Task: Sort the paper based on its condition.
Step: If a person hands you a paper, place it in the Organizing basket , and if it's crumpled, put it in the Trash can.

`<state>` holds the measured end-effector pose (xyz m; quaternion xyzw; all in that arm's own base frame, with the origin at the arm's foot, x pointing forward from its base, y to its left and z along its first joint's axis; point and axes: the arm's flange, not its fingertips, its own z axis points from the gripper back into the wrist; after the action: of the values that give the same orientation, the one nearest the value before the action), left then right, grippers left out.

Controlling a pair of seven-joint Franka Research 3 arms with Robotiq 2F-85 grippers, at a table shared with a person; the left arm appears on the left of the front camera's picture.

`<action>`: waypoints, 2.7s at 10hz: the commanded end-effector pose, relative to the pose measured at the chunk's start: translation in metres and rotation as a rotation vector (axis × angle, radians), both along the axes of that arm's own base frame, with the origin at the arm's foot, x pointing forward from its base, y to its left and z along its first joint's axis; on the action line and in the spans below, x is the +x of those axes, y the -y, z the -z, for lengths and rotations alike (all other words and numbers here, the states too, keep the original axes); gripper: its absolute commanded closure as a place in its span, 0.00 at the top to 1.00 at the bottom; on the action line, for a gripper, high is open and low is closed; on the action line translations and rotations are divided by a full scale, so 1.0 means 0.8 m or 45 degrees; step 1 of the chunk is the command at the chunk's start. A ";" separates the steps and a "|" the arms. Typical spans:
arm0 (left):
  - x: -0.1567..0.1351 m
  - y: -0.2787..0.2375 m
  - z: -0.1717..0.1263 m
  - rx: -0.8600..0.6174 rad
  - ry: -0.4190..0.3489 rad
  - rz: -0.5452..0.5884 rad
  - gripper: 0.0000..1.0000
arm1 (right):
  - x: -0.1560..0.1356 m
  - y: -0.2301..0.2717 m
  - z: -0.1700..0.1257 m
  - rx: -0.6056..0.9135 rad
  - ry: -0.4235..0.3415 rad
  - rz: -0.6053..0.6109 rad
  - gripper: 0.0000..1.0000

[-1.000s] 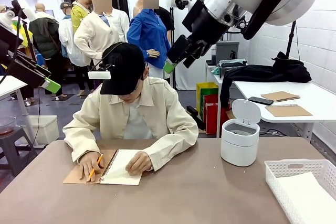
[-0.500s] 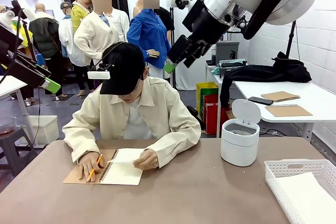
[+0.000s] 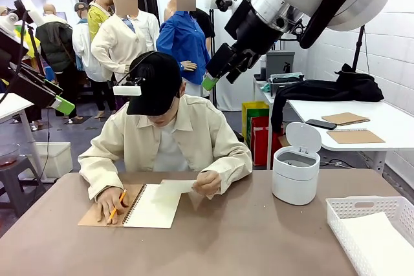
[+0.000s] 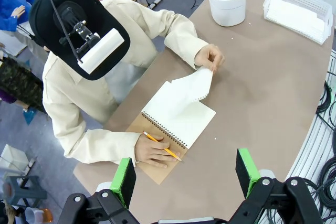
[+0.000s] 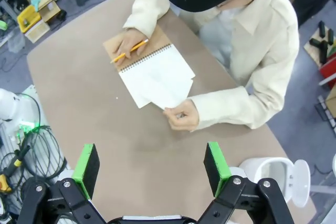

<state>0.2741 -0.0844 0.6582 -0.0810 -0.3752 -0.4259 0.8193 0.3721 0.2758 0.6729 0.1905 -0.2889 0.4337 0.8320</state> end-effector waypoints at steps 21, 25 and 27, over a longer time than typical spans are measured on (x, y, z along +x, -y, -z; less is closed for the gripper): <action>0.000 -0.001 0.000 0.000 0.000 -0.002 1.00 | -0.010 0.026 0.011 0.018 -0.024 0.038 1.00; 0.000 -0.001 0.000 0.000 0.000 -0.002 1.00 | -0.010 0.026 0.011 0.018 -0.024 0.038 1.00; 0.000 -0.001 0.000 0.000 0.000 -0.002 1.00 | -0.010 0.026 0.011 0.018 -0.024 0.038 1.00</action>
<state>0.2741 -0.0844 0.6582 -0.0810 -0.3752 -0.4259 0.8193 0.3613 0.2547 0.6646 0.1955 -0.2878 0.4178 0.8393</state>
